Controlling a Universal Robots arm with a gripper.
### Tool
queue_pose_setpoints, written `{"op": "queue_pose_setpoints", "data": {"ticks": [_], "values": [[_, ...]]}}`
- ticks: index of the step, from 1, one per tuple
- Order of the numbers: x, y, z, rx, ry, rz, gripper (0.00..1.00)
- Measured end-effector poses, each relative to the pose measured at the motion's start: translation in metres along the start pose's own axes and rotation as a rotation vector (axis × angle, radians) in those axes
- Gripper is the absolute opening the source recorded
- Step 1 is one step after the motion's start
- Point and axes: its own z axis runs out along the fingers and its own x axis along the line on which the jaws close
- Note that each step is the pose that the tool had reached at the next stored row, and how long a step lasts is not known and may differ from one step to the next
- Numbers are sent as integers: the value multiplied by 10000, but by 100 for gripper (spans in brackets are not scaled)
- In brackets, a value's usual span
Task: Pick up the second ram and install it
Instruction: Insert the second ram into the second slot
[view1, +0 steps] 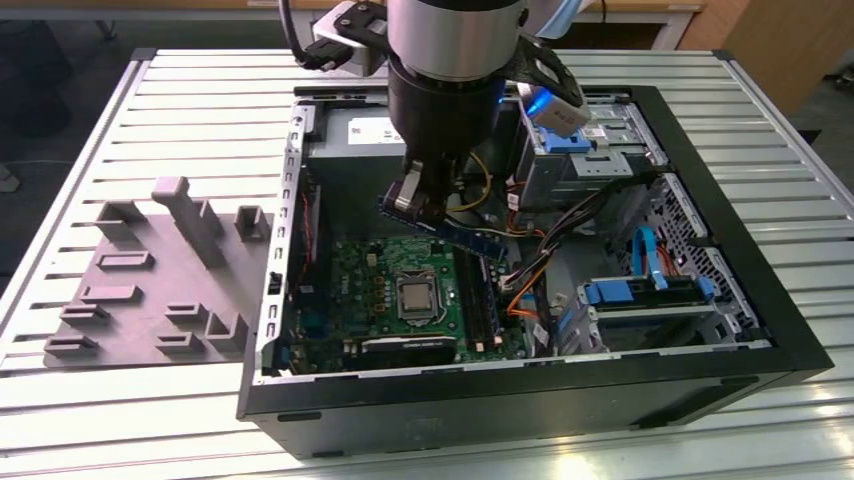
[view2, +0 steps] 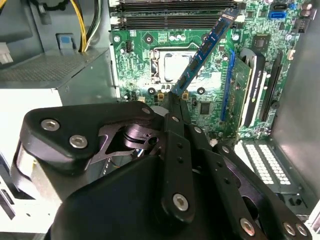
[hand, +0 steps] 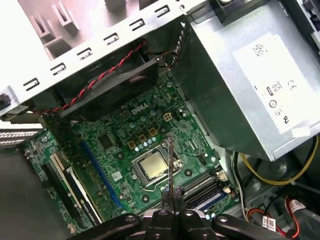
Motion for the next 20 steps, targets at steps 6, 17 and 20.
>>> {"op": "queue_pose_setpoints", "data": {"ticks": [6, 17, 20], "values": [[0, 0, 0, 29, -27, 631, 11], [0, 0, 1, 86, -79, 1887, 11], [0, 0, 2, 102, -95, 2234, 11]]}}
